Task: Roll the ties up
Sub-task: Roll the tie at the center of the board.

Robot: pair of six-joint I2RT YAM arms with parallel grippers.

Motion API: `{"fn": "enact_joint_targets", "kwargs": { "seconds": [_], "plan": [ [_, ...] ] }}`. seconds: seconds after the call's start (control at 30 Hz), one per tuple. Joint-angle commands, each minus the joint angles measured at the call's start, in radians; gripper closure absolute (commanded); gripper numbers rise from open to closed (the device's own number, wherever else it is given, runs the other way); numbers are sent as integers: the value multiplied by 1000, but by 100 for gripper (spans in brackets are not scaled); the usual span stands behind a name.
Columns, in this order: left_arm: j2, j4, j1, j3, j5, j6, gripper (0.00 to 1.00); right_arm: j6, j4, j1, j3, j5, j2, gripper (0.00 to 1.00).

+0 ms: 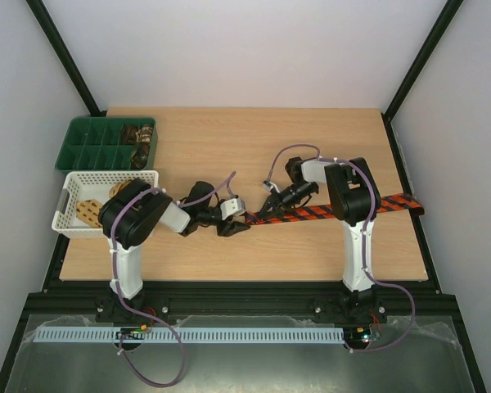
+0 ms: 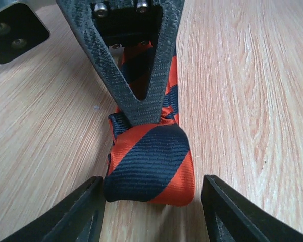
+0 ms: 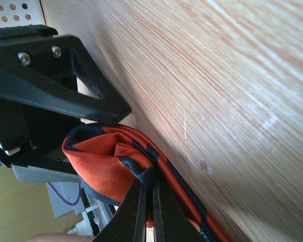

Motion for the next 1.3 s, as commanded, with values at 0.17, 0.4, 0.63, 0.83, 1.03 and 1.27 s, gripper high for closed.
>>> {"fn": "enact_joint_targets", "kwargs": {
  "seconds": [0.17, 0.4, 0.63, 0.83, 1.03, 1.27],
  "plan": [
    [-50, 131, -36, -23, 37, -107, 60, 9, 51, -3, -61, 264, 49, 99],
    [-27, 133, -78, 56, -3, -133, 62, 12, 65, -2, -72, 252, 49, 99],
    [83, 103, -91, 84, -111, -121, 59, 15, 70, -3, -85, 240, 37, 98],
    [108, 61, -91, 59, -137, -43, 57, 8, 68, -3, -89, 219, 34, 99],
    [102, 70, -91, 76, -156, -64, 48, 13, 79, -1, -90, 208, 36, 99],
    [105, 73, -95, 107, -138, -77, 62, 14, 79, 1, -83, 196, 36, 99]
  ]
}}
